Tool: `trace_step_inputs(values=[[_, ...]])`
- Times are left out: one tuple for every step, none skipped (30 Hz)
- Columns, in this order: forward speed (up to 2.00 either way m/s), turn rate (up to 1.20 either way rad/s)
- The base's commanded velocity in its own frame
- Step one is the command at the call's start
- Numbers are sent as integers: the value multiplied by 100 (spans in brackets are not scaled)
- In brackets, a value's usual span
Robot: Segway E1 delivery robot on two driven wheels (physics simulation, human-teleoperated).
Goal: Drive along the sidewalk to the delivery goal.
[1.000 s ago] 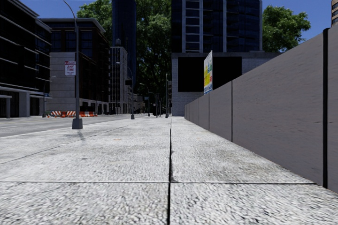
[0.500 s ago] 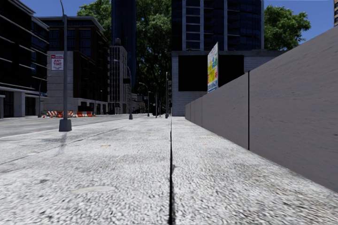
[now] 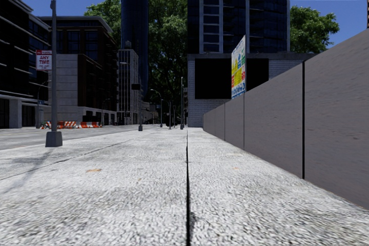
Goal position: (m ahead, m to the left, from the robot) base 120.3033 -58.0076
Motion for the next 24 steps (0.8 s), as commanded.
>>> trace_step_inputs(values=[[200,0],[200,0],[200,0],[200,0],[200,0],[200,0],[200,0],[200,0],[200,0],[200,0],[200,0],[200,0],[200,0],[200,0],[200,0],[200,0],[200,0],[200,0],[200,0],[200,0],[200,0],[200,0],[200,0],[200,0]])
